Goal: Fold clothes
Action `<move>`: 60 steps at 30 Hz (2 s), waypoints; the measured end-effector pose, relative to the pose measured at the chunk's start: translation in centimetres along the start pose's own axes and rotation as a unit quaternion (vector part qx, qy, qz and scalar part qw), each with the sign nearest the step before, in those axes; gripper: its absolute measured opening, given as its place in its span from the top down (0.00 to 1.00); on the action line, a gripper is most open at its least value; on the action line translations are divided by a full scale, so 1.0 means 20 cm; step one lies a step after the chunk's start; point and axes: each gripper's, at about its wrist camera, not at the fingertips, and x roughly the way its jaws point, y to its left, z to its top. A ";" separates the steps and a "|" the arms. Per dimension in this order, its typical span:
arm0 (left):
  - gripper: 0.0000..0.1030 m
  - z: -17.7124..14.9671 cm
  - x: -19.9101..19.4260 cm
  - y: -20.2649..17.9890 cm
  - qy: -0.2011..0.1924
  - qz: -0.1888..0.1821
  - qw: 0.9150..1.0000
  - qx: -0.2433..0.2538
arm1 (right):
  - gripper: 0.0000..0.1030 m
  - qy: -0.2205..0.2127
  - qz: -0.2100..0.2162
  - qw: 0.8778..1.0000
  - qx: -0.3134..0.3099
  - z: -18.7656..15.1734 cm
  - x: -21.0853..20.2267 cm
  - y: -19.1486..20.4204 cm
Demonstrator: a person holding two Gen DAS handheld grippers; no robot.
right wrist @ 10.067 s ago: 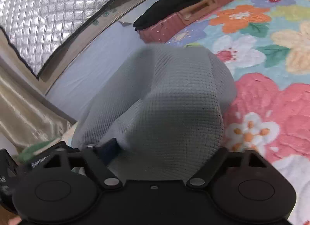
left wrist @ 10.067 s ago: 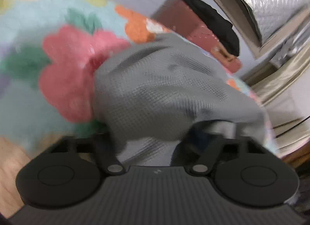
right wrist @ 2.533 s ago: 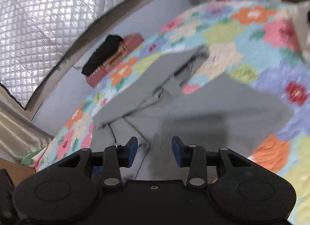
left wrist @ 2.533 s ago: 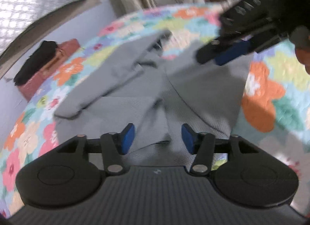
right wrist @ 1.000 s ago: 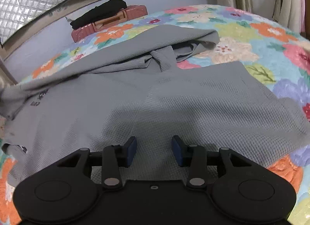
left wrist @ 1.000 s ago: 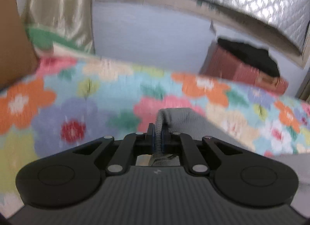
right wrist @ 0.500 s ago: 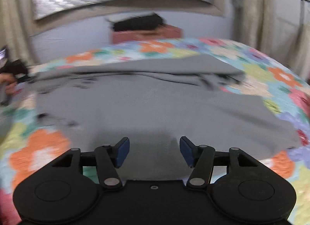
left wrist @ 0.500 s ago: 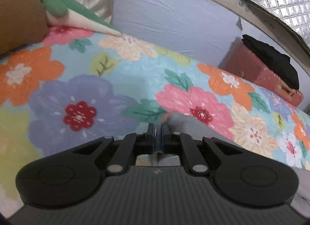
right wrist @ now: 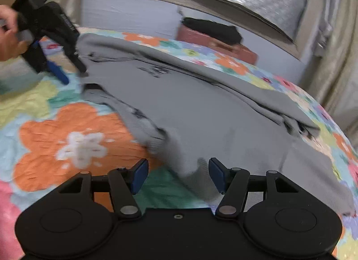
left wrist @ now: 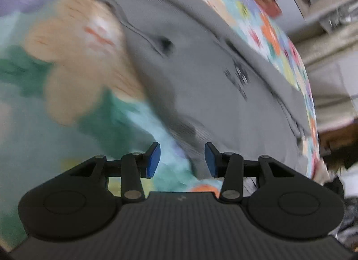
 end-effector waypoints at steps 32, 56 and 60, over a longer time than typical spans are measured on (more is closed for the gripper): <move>0.94 -0.35 -0.26 -0.30 -0.186 0.085 0.970 0.129 | 0.91 0.009 0.048 0.998 0.025 0.04 -0.18 0.03; 0.60 -0.50 -0.44 -0.65 -0.160 0.004 0.910 0.383 | 0.45 0.015 0.139 0.977 0.160 0.15 -0.38 -0.29; 0.59 -0.50 -0.29 -0.90 -0.130 -0.005 0.872 0.472 | 0.45 0.022 0.094 0.985 0.142 0.24 -0.28 -0.51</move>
